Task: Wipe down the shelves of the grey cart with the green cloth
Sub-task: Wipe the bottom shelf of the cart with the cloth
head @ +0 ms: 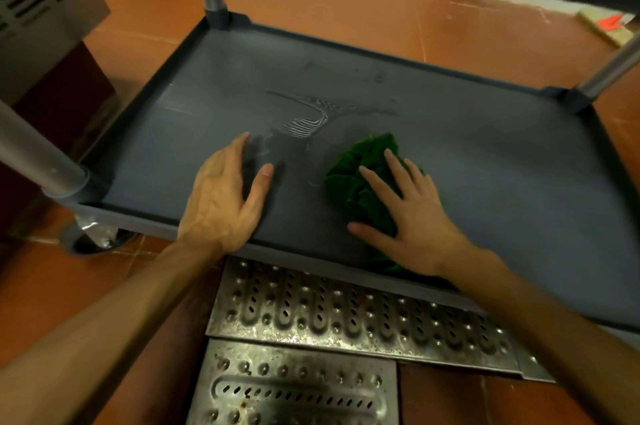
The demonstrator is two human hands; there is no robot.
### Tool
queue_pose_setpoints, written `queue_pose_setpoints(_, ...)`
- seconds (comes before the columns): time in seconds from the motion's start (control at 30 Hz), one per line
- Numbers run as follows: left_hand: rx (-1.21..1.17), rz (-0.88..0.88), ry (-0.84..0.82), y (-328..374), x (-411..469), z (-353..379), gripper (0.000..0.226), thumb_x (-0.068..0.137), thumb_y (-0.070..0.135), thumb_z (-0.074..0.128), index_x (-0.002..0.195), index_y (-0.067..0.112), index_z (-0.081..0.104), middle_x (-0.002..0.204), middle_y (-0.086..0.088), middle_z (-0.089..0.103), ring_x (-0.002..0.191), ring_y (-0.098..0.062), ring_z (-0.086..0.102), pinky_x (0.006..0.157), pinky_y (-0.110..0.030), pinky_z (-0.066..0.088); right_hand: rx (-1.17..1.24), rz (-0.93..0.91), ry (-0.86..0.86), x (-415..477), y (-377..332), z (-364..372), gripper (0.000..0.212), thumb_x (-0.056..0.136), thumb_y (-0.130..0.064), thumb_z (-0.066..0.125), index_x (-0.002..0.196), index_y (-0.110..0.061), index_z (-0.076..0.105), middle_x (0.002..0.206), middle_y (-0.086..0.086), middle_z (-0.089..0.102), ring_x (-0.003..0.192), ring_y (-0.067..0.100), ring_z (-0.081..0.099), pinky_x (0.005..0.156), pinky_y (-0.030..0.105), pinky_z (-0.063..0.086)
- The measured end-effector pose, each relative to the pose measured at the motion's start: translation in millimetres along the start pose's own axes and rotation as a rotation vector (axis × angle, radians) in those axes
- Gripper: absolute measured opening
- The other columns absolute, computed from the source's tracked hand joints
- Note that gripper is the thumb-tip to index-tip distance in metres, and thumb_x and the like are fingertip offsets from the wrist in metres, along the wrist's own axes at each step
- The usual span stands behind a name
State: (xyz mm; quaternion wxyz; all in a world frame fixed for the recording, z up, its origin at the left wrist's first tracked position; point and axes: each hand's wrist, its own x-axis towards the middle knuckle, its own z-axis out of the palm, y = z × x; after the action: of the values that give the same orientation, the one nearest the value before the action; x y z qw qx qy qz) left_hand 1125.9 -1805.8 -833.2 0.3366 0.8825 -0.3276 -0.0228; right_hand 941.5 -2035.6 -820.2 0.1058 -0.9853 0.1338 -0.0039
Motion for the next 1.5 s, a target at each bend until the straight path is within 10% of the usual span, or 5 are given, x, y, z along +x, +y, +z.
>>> queue_pose_setpoints(0.27, 0.149, -0.003, -0.071, -1.2, 2.6, 0.0, 0.088, 0.096, 0.070, 0.020, 0.162, 0.013, 0.011, 0.170, -0.012, 0.006, 0.156, -0.026, 0.010, 0.127, -0.049, 0.014, -0.012, 0.303, 0.284, 82.2, 16.6, 17.1, 0.060, 0.099, -0.048, 0.045, 0.153, -0.027, 0.029, 0.162, 0.013, 0.022, 0.144, 0.039, 0.027, 0.113, 0.054, 0.027)
queue_pose_setpoints(0.73, 0.093, -0.029, -0.053, -6.9, 5.0, 5.9, 0.087, 0.095, 0.076, 0.012, 0.162, 0.021, -0.001, 0.171, -0.005, -0.002, 0.157, -0.021, 0.000, 0.127, -0.051, 0.011, 0.073, 0.741, 0.486, 213.8, 29.2, 11.9, 0.053, 0.099, -0.047, 0.039, 0.145, -0.021, 0.038, 0.151, 0.015, 0.037, 0.133, 0.045, 0.037, 0.112, 0.056, 0.025)
queue_pose_setpoints(1.5, 0.035, -0.130, 0.166, -1.7, 1.6, 6.7, 0.088, 0.095, 0.074, 0.011, 0.161, 0.016, 0.013, 0.169, -0.013, 0.010, 0.157, -0.028, 0.007, 0.127, -0.049, 0.010, 0.275, -0.159, 0.250, 181.5, -87.8, 33.8, 0.038, 0.085, -0.037, 0.065, 0.121, -0.028, 0.069, 0.140, -0.006, 0.055, 0.126, 0.027, 0.046, 0.105, 0.041, 0.034)
